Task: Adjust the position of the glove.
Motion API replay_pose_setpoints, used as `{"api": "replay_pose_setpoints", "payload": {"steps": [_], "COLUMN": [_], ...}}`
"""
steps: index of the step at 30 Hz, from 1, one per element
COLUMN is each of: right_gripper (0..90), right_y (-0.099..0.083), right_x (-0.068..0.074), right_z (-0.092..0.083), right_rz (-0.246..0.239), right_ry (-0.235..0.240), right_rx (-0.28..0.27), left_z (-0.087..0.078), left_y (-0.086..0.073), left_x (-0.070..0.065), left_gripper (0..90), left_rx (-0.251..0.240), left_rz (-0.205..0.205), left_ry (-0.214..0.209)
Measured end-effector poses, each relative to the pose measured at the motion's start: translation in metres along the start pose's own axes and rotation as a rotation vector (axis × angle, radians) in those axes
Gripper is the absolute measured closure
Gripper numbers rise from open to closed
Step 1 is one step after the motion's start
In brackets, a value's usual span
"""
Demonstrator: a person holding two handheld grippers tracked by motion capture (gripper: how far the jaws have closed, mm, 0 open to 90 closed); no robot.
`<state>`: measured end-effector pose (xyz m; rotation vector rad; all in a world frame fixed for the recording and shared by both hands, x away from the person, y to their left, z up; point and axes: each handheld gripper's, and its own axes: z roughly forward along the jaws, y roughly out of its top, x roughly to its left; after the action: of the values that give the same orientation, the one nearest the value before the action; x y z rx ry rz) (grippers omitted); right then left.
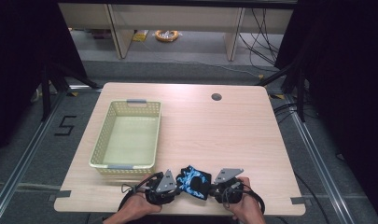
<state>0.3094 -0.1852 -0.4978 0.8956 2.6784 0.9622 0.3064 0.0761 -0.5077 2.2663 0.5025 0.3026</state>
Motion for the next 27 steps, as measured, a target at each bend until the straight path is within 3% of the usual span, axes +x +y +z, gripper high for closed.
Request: {"api": "replay_pose_setpoints", "payload": {"steps": [1, 3, 6, 8, 10, 15, 16, 17, 19, 22, 24, 25, 26, 27], "right_gripper": [85.7, 87.2, 88.1, 88.3, 88.6, 88.8, 88.8, 88.8, 88.8, 88.8, 88.8, 88.8, 88.8, 88.8], "right_y": [0.0, 0.001, 0.001, 0.003, 0.007, 0.011, 0.012, 0.013, 0.016, 0.023, 0.028, 0.029, 0.03, 0.031], "right_x": [0.0, -0.004, -0.003, -0.004, -0.005, -0.007, -0.008, -0.008, -0.011, -0.015, -0.022, -0.024, -0.025, -0.025], "right_z": [-0.002, -0.006, -0.013, -0.017, -0.023, -0.018, -0.019, -0.016, -0.016, -0.017, -0.013, -0.012, -0.01, -0.009], "right_rz": [0.023, -0.007, 0.011, 0.017, 0.017, -0.018, -0.025, -0.022, -0.035, -0.046, -0.083, -0.084, -0.082, -0.075], "right_ry": [0.006, -0.012, -0.014, -0.021, -0.02, -0.019, -0.013, -0.013, -0.01, -0.005, -0.006, -0.003, -0.002, 0.003], "right_rx": [-0.002, -0.003, -0.017, -0.043, -0.033, -0.032, -0.018, -0.032, -0.035, -0.016, -0.001, 0.014, 0.019, 0.032], "left_z": [0.001, -0.002, -0.005, -0.008, -0.01, -0.007, -0.007, -0.008, -0.007, -0.007, -0.008, -0.008, -0.009, -0.01], "left_y": [0.0, 0.001, 0.004, 0.005, 0.005, 0.002, 0.003, 0.002, 0.002, 0.002, 0.003, 0.002, 0.003, 0.003], "left_x": [-0.001, -0.001, -0.001, -0.001, -0.001, -0.002, 0.0, 0.0, 0.001, 0.001, 0.0, -0.001, -0.001, -0.004], "left_gripper": [79.3, 79.3, 79.3, 79.0, 77.8, 77.2, 76.7, 75.4, 74.9, 75.5, 76.9, 77.9, 78.6, 79.5], "left_rx": [-0.014, -0.01, -0.035, -0.032, -0.016, -0.007, 0.004, 0.012, 0.007, 0.012, 0.007, 0.006, 0.02, 0.005], "left_rz": [-0.015, -0.003, 0.01, 0.004, 0.014, -0.007, 0.013, -0.015, -0.02, -0.016, 0.004, -0.011, 0.006, -0.003], "left_ry": [-0.015, -0.001, -0.011, -0.025, -0.027, -0.031, -0.038, -0.032, -0.037, -0.032, -0.023, -0.033, -0.021, -0.028]}}
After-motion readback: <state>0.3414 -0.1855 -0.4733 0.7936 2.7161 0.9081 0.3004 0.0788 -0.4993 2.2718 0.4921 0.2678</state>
